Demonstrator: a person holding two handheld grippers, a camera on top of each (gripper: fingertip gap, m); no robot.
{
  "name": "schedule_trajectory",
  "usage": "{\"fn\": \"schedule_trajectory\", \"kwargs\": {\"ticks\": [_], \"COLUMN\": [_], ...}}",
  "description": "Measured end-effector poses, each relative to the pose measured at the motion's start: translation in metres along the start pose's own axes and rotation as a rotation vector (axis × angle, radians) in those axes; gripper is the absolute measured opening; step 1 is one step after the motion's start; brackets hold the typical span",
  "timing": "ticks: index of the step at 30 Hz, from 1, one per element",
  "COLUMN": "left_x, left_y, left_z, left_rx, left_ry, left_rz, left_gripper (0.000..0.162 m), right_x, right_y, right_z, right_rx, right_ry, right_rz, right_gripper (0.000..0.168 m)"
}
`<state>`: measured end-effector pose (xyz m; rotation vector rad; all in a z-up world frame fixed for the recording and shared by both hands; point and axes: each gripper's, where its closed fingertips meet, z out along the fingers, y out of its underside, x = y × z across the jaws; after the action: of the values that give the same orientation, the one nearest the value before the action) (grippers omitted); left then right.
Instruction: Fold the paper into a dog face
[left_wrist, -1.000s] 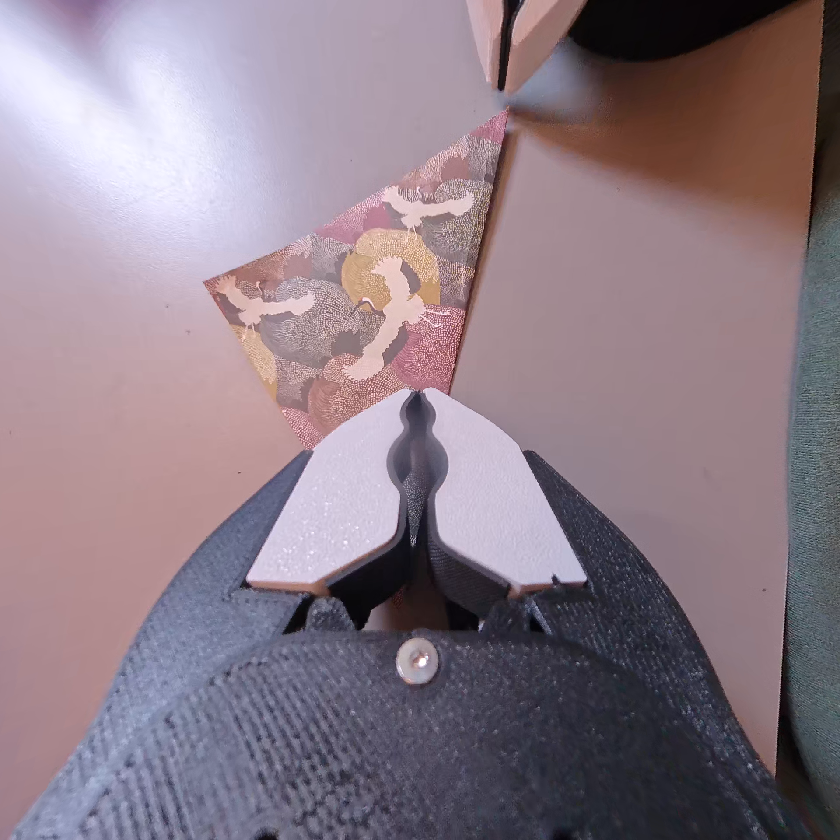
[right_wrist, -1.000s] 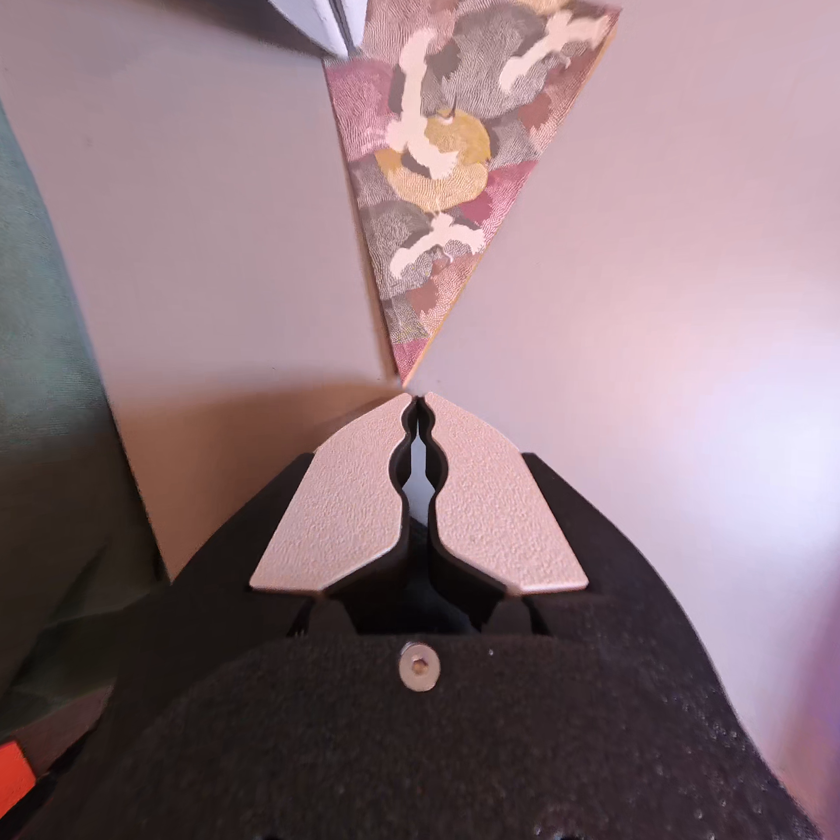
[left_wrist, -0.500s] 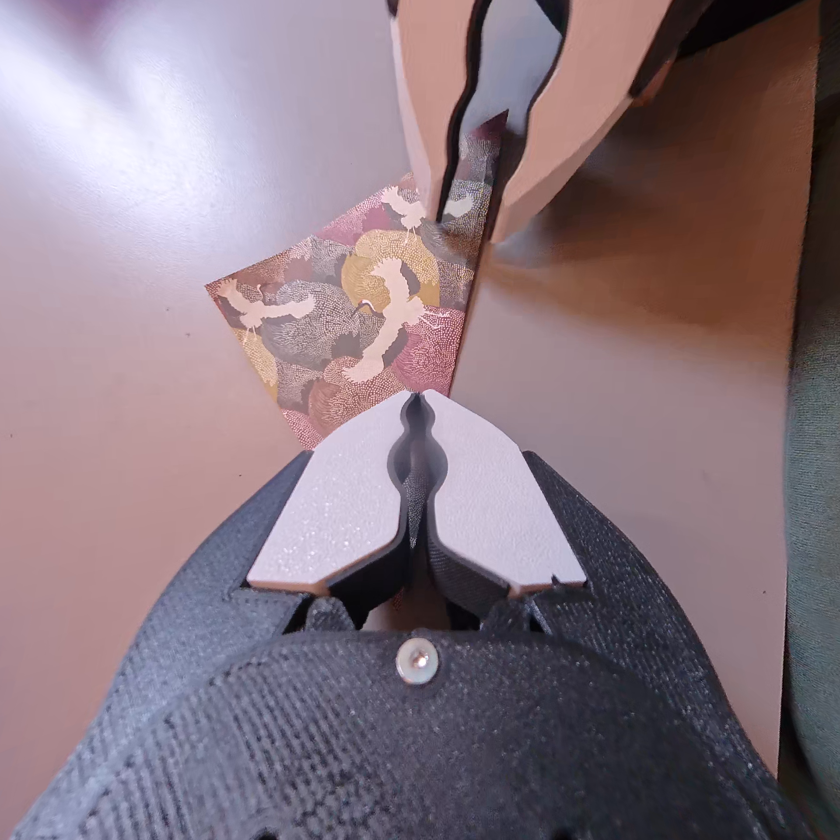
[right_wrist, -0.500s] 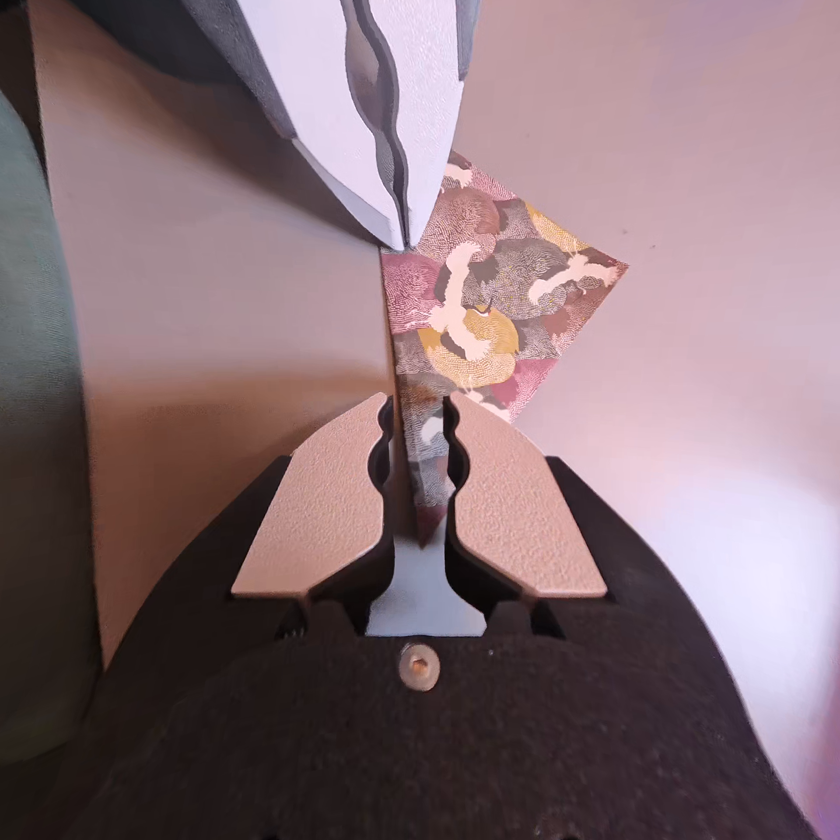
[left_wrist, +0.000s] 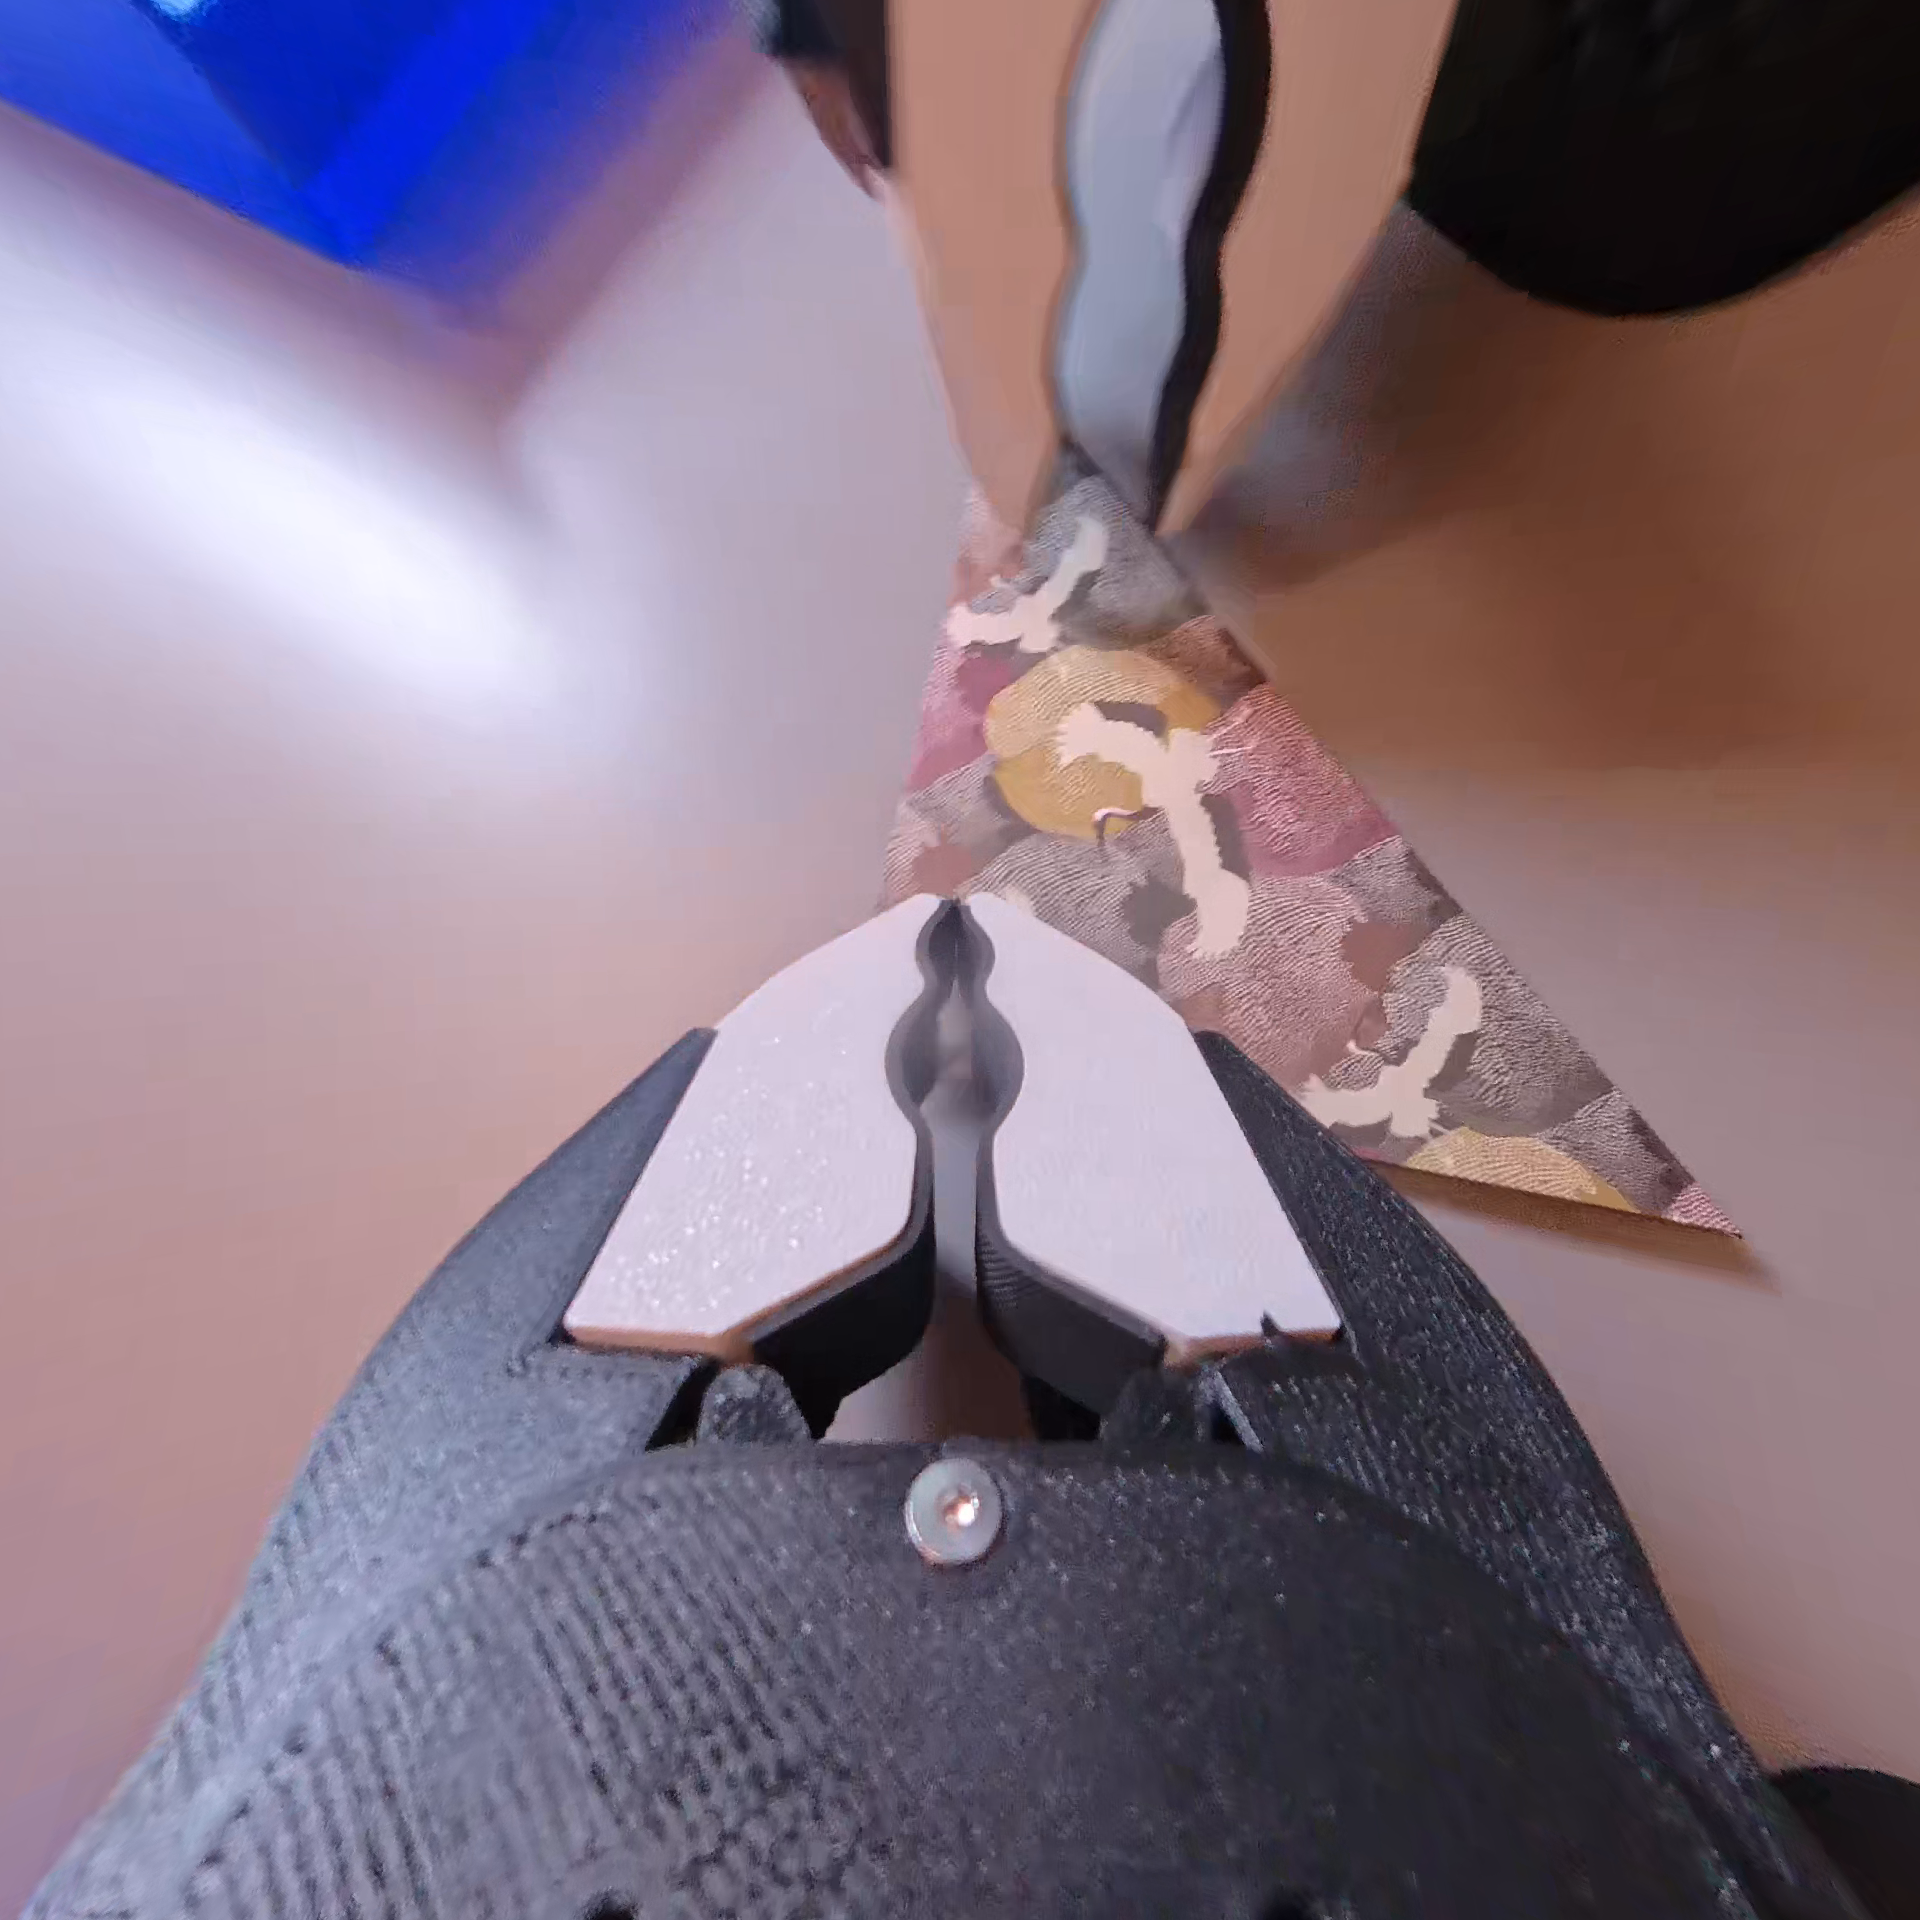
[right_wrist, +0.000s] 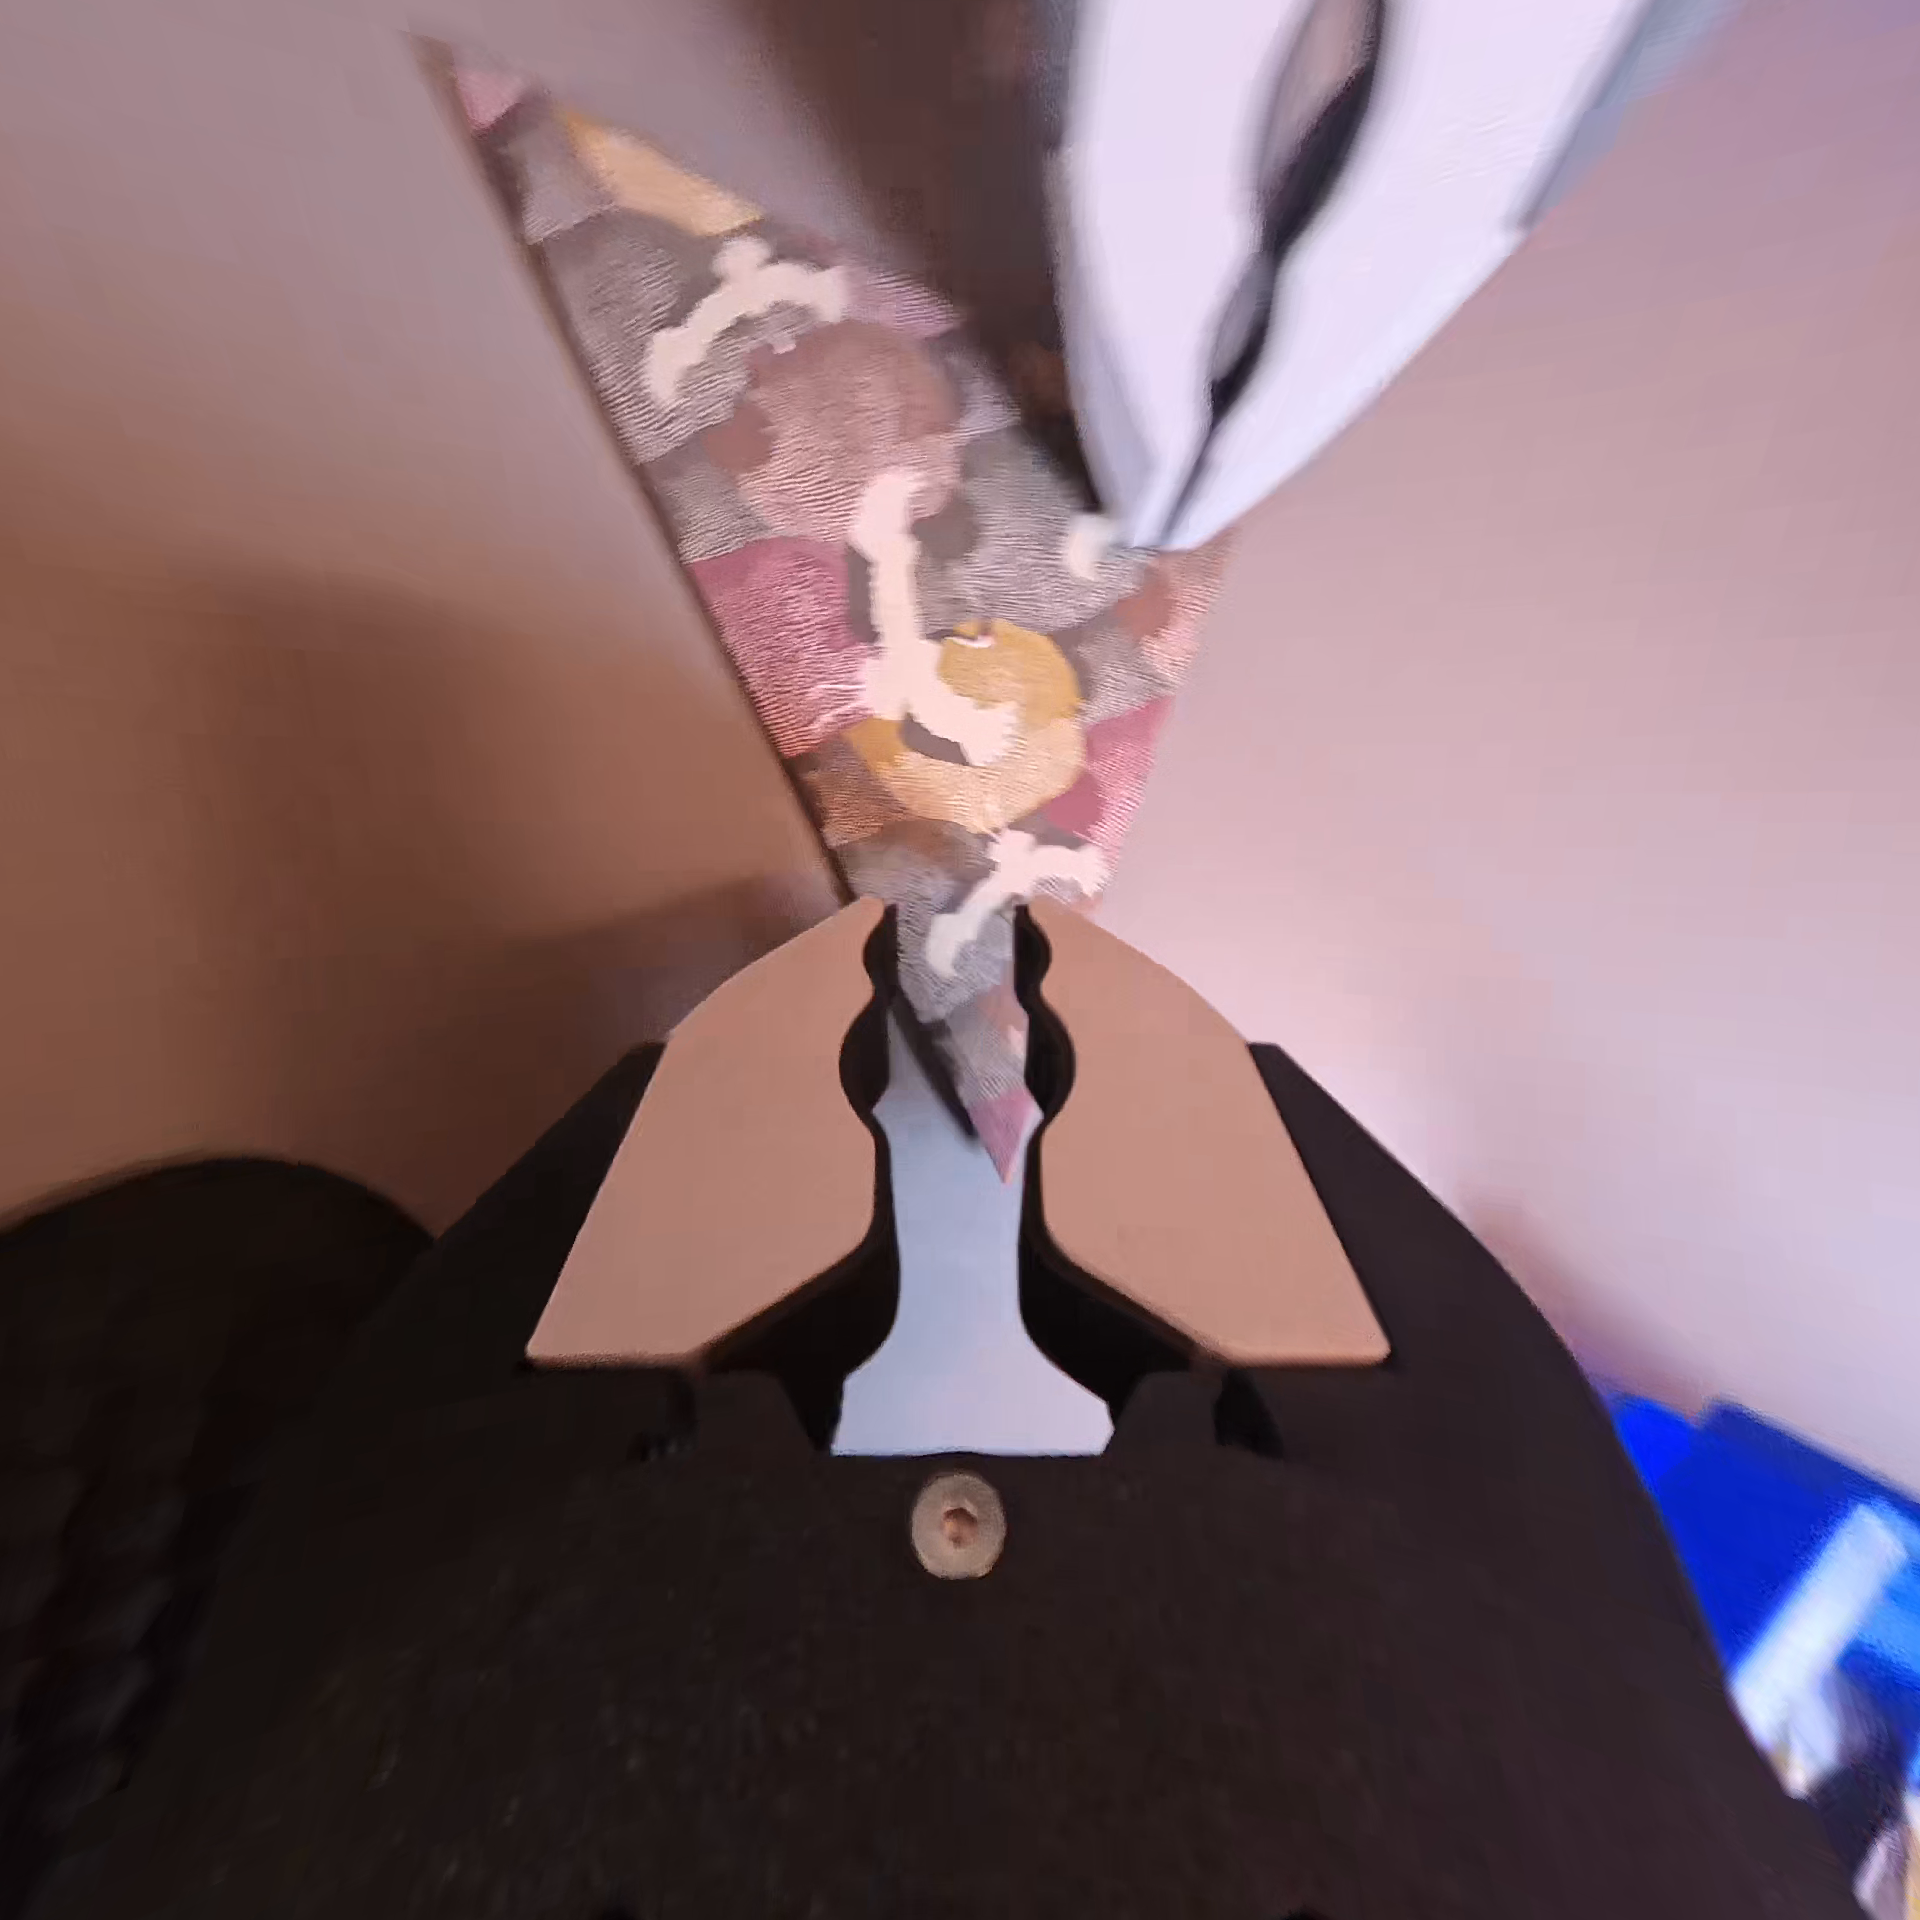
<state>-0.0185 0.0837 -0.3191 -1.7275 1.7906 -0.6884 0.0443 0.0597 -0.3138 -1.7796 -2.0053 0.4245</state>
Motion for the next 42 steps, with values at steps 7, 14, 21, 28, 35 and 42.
{"fn": "schedule_trajectory", "kwargs": {"ticks": [7,14,21,28,35,42], "left_x": [0.019,0.040,0.062,0.089,0.112,0.062], "left_y": [0.010,0.015,0.018,0.012,-0.014,-0.019], "left_z": [0.002,-0.003,-0.011,-0.013,0.002,-0.021], "left_rx": [-0.068,-0.108,-0.086,-0.026,0.051,0.137], "left_ry": [0.001,-0.058,-0.032,0.100,0.227,-0.003], "left_rz": [-0.041,-0.130,-0.203,-0.267,-0.233,-0.162], "left_gripper": [0.059,0.058,0.058,0.057,0.061,0.054], "right_x": [-0.011,-0.015,0.002,0.065,0.097,0.049], "right_y": [0.024,0.036,0.023,-0.015,-0.075,-0.044], "right_z": [-0.016,-0.013,0.003,0.022,0.036,-0.008], "right_rx": [0.088,0.120,0.083,0.072,0.166,0.196], "right_ry": [0.113,0.081,-0.048,0.054,0.142,0.040], "right_rz": [0.391,0.529,0.212,0.035,-0.010,0.296], "right_gripper": [0.059,0.053,0.010,0.005,0.014,0.043]}}
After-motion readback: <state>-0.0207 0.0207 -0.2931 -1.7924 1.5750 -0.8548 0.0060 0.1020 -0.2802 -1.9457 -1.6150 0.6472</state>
